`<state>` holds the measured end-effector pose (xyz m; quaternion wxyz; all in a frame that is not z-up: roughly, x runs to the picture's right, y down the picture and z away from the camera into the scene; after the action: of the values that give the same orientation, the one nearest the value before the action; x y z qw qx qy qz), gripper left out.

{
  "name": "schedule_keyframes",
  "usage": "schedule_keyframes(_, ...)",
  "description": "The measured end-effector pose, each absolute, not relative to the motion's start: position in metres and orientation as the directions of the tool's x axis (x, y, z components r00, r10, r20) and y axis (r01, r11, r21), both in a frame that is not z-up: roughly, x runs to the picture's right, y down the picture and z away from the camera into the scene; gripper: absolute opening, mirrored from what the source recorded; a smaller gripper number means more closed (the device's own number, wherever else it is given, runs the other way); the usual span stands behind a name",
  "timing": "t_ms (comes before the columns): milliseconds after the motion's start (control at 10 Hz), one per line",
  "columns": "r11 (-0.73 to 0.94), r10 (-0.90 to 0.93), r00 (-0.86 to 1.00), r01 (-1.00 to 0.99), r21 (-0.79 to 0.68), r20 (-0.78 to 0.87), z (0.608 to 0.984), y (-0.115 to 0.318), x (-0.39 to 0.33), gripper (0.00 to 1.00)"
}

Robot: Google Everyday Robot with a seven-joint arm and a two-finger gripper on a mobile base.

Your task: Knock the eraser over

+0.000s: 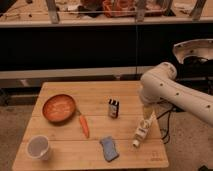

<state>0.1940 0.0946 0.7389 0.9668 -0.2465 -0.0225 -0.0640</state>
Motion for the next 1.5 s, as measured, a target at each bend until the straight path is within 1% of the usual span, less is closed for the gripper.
schedule_keyframes(900, 0.864, -0.159, 0.975, 0.213, -0.457, 0.153, 0.761, 0.101, 0.145, 0.80)
schedule_keyframes(1000, 0.864, -0.163, 0.974, 0.219, -0.453, 0.159, 0.763, 0.101, 0.144, 0.77)
schedule_keyframes(1100, 0.863, -0.167, 0.971, 0.227, -0.452, 0.168, 0.765, 0.102, 0.141, 0.76)
schedule_keyframes(1200, 0.861, -0.171, 0.969, 0.234, -0.451, 0.177, 0.767, 0.103, 0.137, 0.74)
schedule_keyframes(1300, 0.861, -0.173, 0.968, 0.237, -0.449, 0.180, 0.767, 0.103, 0.136, 0.68)
schedule_keyframes(1500, 0.860, -0.175, 0.965, 0.246, -0.448, 0.194, 0.770, 0.105, 0.133, 0.45)
